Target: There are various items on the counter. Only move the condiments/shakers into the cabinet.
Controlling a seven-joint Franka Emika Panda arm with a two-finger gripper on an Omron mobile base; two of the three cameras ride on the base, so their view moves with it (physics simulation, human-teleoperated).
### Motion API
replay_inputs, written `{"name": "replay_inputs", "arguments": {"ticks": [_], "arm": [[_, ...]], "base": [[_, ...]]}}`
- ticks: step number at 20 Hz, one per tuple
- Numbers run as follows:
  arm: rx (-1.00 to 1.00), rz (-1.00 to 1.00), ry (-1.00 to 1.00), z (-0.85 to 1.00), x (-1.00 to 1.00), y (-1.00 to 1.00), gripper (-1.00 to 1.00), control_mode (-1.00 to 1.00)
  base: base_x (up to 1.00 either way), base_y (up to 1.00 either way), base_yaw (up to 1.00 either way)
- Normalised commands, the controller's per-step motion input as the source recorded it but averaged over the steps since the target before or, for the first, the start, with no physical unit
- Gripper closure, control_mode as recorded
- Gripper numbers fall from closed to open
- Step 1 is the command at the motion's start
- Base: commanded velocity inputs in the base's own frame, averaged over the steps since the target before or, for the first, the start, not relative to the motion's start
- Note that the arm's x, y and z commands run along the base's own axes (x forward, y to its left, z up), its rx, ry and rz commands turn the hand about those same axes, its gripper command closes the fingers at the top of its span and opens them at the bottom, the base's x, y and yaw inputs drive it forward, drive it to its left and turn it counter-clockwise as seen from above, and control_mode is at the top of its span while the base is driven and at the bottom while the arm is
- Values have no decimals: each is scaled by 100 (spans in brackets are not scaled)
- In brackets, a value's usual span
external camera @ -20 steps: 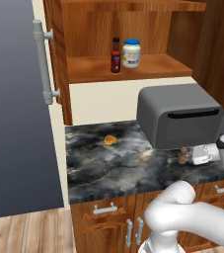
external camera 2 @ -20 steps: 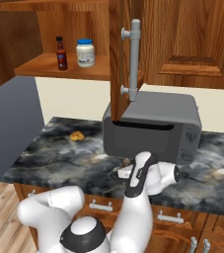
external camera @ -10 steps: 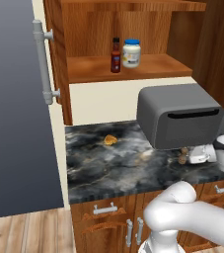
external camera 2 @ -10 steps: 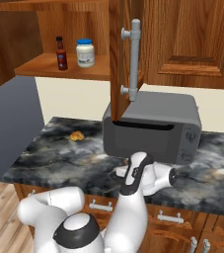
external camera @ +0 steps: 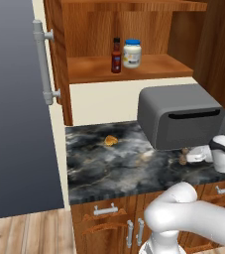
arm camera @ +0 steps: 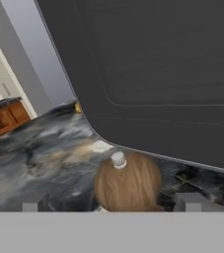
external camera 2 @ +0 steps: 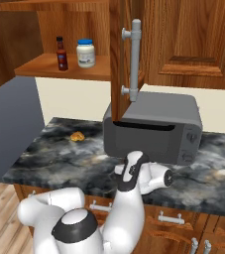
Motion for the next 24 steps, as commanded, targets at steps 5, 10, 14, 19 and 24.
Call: {"name": "replay_inputs", "arguments": {"ticks": [5,10,14,19,24], "arm": [[0,-4,-1,-1,12,0,-100,-100],[0,0,0,-1,5,0,100,-100],[0,0,0,0,0,0,100,-100],[0,0,-3,14,-15,0,100,-100],[2,-8,-2,75,-70,0,100,-100]], "base": [[0,0,0],[0,0,0],[0,0,0],[0,0,0],[0,0,0]]}}
